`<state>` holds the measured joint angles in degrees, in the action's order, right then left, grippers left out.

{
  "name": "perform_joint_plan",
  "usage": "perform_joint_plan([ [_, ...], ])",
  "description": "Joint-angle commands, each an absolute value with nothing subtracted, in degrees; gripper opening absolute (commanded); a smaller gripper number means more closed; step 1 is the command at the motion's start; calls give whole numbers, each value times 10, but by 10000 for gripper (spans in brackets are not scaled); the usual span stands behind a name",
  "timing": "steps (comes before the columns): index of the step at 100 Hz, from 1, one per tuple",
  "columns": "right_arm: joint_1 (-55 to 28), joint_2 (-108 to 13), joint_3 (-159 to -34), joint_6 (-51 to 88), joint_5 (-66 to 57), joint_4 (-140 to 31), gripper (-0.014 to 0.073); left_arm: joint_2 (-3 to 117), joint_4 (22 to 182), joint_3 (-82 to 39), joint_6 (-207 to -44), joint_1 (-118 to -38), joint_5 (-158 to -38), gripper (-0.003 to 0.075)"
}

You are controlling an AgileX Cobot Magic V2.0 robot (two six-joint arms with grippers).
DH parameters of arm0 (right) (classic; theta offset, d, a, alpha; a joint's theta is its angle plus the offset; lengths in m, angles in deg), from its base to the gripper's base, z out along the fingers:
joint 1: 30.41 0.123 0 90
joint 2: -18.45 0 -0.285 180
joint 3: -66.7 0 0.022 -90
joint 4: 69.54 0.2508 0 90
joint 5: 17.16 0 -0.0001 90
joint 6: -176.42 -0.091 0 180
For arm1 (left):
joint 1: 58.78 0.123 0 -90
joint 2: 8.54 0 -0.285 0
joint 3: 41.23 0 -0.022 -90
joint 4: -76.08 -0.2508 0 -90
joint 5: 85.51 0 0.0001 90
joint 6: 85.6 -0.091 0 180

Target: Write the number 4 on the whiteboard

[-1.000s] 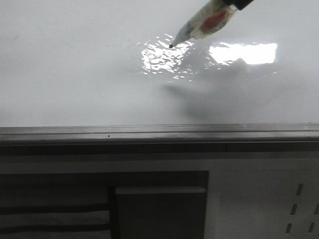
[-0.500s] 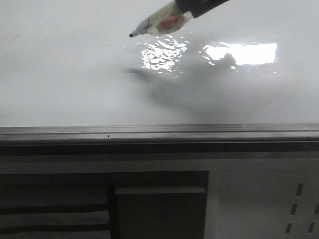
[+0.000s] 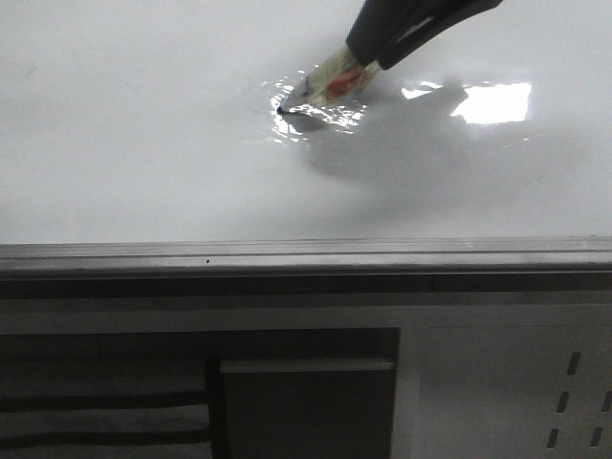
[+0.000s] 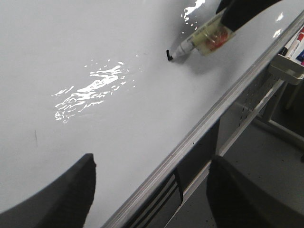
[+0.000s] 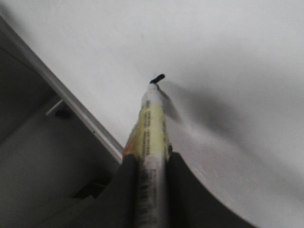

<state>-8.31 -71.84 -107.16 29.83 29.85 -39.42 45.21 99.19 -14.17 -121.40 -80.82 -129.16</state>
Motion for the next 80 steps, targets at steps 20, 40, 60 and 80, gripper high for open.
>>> perform_joint_plan([
  [20, -109, -697, -1091, 245, 319, -458, -37, 452, 1010, -155, -1206, -805, -1245, 461],
  [40, -133, -658, -1091, 241, 352, -470, -37, 452, 1010, -155, -1206, -805, -1239, 461],
  [60, -93, -648, -1091, 259, 325, -441, -37, 452, 1010, -155, -1206, -805, -1238, 461],
  [80, -80, -669, -1091, 259, 260, -458, -36, 452, 1010, -155, -1206, -805, -1225, 461],
])
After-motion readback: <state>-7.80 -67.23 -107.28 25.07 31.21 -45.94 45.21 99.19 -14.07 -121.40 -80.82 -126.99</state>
